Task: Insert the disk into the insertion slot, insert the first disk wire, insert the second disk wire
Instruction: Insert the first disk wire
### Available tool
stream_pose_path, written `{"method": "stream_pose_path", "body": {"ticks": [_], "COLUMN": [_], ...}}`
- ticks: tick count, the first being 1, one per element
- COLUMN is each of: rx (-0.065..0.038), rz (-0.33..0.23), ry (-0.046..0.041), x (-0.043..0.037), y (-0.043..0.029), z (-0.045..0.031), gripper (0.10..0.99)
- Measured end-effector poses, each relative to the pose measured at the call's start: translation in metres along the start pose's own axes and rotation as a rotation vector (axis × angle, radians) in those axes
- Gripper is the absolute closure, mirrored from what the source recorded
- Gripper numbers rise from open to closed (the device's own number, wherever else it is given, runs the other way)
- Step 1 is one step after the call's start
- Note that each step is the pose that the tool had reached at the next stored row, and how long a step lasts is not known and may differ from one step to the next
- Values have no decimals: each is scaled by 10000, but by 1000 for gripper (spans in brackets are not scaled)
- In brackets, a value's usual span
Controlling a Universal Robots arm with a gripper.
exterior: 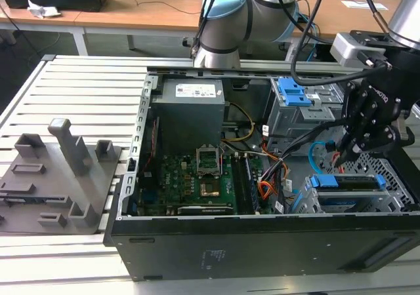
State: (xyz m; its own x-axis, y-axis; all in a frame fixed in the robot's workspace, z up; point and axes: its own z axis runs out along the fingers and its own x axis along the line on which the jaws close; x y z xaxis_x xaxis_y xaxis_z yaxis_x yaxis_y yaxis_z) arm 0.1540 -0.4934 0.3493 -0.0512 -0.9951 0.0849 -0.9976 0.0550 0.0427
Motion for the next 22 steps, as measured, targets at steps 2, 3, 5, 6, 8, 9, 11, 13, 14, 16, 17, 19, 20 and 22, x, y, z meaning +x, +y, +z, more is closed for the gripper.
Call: {"method": "stream_pose_path", "body": {"ticks": [2, 3, 5, 6, 8, 9, 11, 13, 14, 16, 17, 19, 20, 22], "rx": [8, 12, 12, 13, 13, 13, 11, 8, -8, -41, -51, -70, -71, -72], "rz": [7, 11, 11, 11, 12, 12, 9, 7, -8, -34, -34, -35, -34, -35], "ry": [142, 221, 232, 236, 245, 248, 217, 156, -166, -698, -702, -705, -701, -700], "x": [3, 4, 5, 4, 4, 4, 52, 155, 233, 383, 409, 453, 451, 435], "y": [1, 1, 1, 1, 1, 1, -2, -7, -12, -29, -39, -65, -72, -88], "z": [-20, -33, -33, -33, -33, -33, -30, -21, -11, 8, 17, 43, 60, 79], "gripper": [820, 820, 820, 831, 914, 914, 914, 914, 914, 914, 914, 914, 914, 914]}}
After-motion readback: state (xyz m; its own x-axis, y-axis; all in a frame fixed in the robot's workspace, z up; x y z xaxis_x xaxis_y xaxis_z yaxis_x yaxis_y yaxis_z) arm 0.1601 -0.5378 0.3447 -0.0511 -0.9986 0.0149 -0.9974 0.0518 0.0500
